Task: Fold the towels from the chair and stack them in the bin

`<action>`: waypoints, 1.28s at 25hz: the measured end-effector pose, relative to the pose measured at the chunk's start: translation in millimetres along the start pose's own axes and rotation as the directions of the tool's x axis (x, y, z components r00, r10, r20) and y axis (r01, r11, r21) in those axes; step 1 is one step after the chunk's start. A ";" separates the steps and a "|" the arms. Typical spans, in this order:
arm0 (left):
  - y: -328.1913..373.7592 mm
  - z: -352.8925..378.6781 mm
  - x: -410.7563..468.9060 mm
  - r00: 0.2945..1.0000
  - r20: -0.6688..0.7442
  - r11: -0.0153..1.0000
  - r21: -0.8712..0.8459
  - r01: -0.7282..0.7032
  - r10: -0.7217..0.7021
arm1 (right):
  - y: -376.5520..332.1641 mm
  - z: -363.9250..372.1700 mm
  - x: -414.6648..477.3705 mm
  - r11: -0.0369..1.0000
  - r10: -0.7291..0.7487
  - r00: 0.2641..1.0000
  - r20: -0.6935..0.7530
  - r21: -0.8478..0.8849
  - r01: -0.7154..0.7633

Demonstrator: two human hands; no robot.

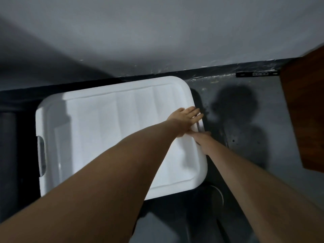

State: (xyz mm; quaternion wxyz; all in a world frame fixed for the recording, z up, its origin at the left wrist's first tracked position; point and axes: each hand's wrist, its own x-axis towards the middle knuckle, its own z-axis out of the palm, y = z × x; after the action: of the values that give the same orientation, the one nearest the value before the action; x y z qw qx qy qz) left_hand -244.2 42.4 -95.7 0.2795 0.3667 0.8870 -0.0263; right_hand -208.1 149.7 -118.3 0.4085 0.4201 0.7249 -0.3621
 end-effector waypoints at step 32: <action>-29.9 -45.1 -93.0 0.893 0.141 0.255 -0.929 0.269 -0.427 | -49.7 38.0 -115.8 0.917 -0.389 0.862 -0.325 -0.043 0.397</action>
State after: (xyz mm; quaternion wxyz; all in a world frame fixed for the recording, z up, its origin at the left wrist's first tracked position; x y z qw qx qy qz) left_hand -232.1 -27.2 -14.6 0.3615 -0.0633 0.8153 0.4479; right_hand -205.8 61.4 -20.8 0.1951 0.3228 0.8480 -0.3722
